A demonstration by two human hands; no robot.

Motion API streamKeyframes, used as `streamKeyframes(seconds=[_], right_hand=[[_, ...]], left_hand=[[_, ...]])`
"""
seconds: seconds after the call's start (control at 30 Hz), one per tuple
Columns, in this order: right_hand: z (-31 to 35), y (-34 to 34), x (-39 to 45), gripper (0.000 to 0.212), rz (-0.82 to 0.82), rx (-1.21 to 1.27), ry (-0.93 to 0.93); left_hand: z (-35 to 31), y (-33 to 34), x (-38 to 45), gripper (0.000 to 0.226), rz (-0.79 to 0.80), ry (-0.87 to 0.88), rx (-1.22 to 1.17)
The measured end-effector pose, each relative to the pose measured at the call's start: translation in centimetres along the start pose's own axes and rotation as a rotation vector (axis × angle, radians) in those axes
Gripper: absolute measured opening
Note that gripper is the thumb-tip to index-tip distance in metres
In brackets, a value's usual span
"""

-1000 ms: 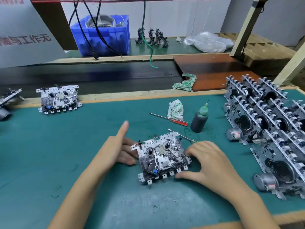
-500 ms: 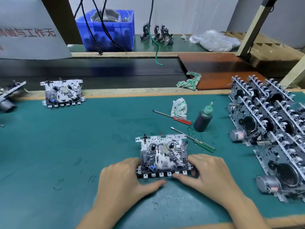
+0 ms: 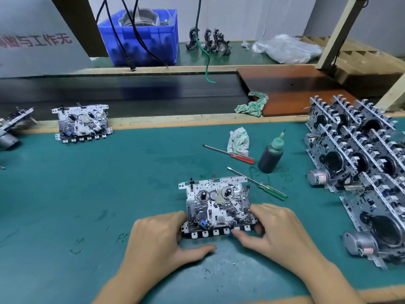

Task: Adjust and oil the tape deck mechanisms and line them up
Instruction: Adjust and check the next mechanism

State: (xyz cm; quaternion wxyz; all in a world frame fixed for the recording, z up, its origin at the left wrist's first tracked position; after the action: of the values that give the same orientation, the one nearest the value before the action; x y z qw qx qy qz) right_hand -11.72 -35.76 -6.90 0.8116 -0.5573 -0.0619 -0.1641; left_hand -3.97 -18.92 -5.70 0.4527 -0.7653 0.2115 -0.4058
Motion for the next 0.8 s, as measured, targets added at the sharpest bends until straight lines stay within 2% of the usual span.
streamKeyframes(seconds=[0.2,0.37,0.67,0.8], right_hand=[[0.8,-0.6,-0.2,0.046,0.010,0.000,-0.074],[1.0,-0.4,-0.3,0.045,-0.011,-0.046,-0.063],[1.2,-0.2,-0.5,0.046,0.033,-0.004,-0.103],[0.9,-0.2,-0.3,0.041,0.005,0.002,-0.052]], left_hand=[[0.2,-0.1,-0.2,0.058,-0.049,-0.016,0.014],[0.9,0.5,-0.3,0.054,0.067,0.029,-0.009],[0.8,0.3,-0.5,0.045,0.005,-0.035,-0.008],[0.4,0.4,-0.4,0.059,0.040,-0.020,0.000]])
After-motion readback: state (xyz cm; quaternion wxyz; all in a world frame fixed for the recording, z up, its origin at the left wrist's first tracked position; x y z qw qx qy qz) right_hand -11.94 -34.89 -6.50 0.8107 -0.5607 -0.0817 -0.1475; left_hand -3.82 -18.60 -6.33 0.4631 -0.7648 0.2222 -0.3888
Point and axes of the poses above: each hand's wrist, its own x-axis towards the middle knuckle, its own y-axis out of the palm, z = x × y, the point moved 8 cm from there along x, towards the middle knuckle, and after that the axes turned 4 degrees about y, right-handed, at the moved point
